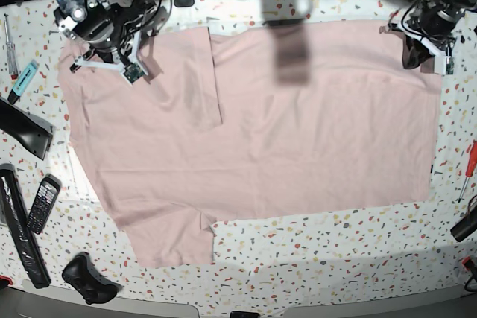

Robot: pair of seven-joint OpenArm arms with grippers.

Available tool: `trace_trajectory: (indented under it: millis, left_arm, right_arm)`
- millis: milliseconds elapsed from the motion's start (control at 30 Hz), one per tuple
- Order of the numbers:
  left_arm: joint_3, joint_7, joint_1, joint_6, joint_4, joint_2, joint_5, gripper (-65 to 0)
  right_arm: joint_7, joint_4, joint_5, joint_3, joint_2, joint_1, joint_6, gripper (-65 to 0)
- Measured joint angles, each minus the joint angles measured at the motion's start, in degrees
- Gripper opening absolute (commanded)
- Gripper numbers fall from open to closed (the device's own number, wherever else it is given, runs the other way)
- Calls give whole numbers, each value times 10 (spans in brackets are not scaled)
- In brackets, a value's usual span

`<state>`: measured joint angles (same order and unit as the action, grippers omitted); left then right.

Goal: Fold the T-shirt properly
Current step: 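Release the sleeve and raise the right gripper toward the collar, then move both grippers to the shirt's side edges and pinch the fabric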

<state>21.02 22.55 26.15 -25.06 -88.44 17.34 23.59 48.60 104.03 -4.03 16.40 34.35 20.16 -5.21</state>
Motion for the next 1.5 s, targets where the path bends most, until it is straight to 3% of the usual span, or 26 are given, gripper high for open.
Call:
trace_trajectory:
  millis: [133, 400, 700, 967, 1133, 1300, 1400, 1500]
  left_arm:
    - [0, 2, 7, -2, 14, 39, 2, -650]
    - [0, -10, 59, -59, 14, 67, 2, -650]
    - [0, 2, 65, -61, 14, 104, 26, -650]
    - [0, 3, 65, -61, 11, 104, 26, -650]
    - [-2, 25, 62, -59, -20, 116, 16, -647]
    - [-2, 44, 33, -55, -51, 125, 16, -514]
    - [-2, 47, 16, -59, -60, 125, 17, -487]
    - [-3, 50, -14, -49, -60, 123, 14, -484]
  right_arm:
    - [-2, 1, 15, -1, 0, 26, 0, -650]
    - [-18, 10, 43, -3, -1, 79, 3, -650]
    - [5, 73, 41, -3, -1, 135, 4, -650]
    - [12, 77, 56, -5, -1, 135, 4, -650]
    - [14, 92, 62, -62, -2, 138, 15, -650]
    - [10, 99, 33, -119, -3, 122, 15, -650]
    - [10, 99, 28, -142, -4, 96, 18, -649]
    - [-11, 99, 29, -146, -4, 57, 22, -592]
